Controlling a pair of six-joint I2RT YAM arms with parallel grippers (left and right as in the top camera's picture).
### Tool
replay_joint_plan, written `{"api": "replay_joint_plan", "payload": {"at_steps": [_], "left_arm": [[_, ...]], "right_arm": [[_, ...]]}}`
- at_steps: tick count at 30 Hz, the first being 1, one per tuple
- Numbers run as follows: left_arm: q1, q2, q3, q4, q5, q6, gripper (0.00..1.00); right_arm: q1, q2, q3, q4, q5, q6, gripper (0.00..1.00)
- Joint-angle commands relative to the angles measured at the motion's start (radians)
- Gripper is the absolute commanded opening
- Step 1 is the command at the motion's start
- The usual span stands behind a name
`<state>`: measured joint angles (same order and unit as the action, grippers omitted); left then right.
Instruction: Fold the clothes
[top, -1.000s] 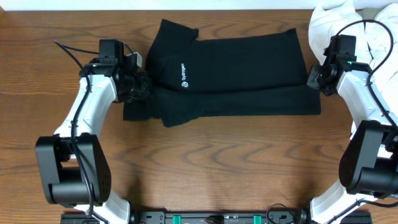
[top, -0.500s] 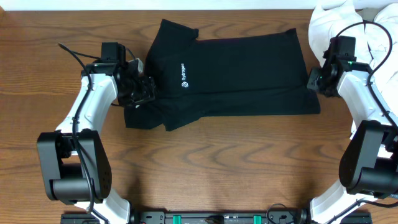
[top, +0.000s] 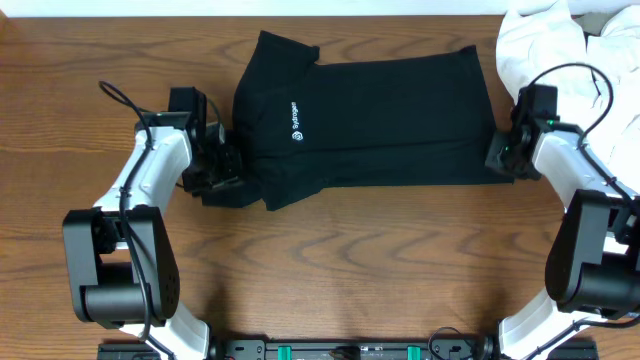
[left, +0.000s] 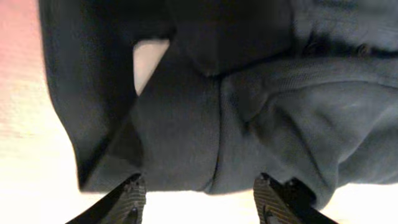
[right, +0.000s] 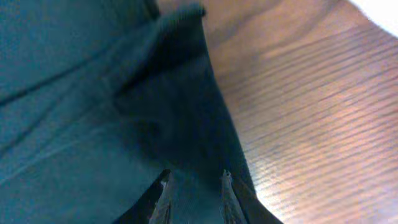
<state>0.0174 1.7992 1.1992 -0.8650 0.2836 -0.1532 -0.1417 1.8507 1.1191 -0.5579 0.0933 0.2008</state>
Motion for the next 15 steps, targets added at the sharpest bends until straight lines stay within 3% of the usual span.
{"api": "replay_joint_plan", "payload": {"at_steps": [1, 5, 15], "left_arm": [[0.005, 0.011, -0.005, -0.038, 0.116, -0.002, 0.58], [0.002, 0.011, -0.005, -0.1, 0.185, -0.002, 0.59], [-0.038, 0.011, -0.005, -0.219, 0.205, 0.053, 0.58]], "right_arm": [[0.006, 0.008, -0.039, 0.026, 0.003, 0.0, 0.25], [0.005, 0.008, -0.065, 0.043, 0.003, 0.0, 0.25], [0.005, 0.008, -0.074, 0.045, 0.003, 0.0, 0.26]]}}
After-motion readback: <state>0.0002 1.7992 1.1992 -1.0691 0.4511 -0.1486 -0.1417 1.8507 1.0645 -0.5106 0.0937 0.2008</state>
